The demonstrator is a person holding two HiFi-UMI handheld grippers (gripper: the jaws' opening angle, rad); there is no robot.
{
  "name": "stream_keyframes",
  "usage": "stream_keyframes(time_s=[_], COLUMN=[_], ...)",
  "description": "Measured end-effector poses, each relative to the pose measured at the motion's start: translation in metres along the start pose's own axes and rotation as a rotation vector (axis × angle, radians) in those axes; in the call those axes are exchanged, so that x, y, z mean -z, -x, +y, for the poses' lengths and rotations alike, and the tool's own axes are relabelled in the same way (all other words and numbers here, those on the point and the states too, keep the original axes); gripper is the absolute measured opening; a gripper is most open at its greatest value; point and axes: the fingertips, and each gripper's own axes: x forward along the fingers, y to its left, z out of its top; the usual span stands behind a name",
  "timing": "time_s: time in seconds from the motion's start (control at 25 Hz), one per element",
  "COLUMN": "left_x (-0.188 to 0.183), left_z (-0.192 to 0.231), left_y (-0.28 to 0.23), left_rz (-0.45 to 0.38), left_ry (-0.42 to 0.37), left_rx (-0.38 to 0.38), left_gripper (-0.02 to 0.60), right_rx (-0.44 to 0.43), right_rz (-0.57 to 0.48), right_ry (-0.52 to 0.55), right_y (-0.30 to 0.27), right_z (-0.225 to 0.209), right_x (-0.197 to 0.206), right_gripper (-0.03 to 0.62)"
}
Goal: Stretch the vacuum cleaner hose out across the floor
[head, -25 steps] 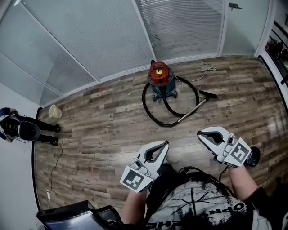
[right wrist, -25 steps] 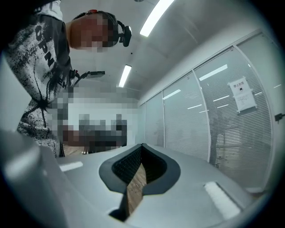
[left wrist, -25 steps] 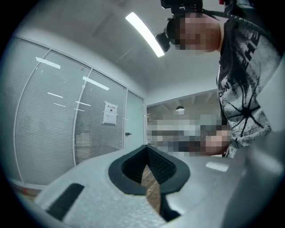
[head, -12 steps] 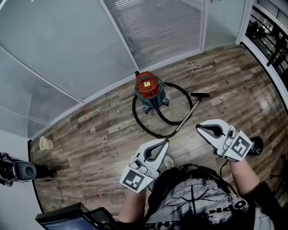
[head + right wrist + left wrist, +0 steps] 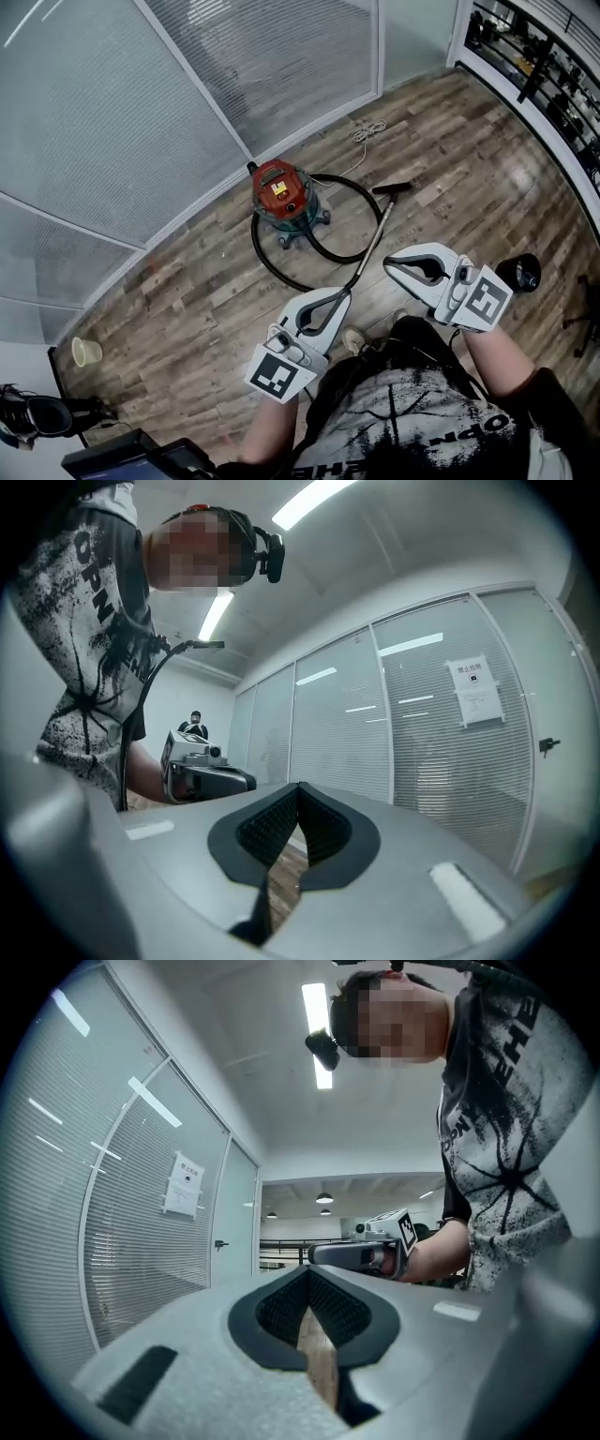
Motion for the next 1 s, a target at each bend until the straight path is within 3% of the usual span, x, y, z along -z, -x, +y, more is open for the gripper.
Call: stream_keyframes(time_s=[0.4,0.6,0.8,1.0], left_x=[-0.004,-0.010,0.000,0.021], left_z=[0.035,0.048,0.050,0.063], left_y=[-0.024,-0.054,-0.079,-0.091], left_rz=[0.008,-0.024,0.032,0.087], left_ry=[0.003,0.073,0.007,-0.003], left_rx=[-0.045,-0.094,-0.124,-0.090], left_gripper=[0.002,0.002,0.002,0.002], right_rx=[-0.023,-0.052,-0.042,-0.006], right_rz=[-0.012,-0.015,0.061,0.087], right_ry=[0.048,0.027,-0.058,-0.088], right_y=[-0.017,0.004,0.037,0.034], right_z=[-0.043,-0.073,-0.107,-0.126], right_x=[-0.016,-0.020,0.018,0.043], right_gripper=[0.006,0.006,0.006,0.006])
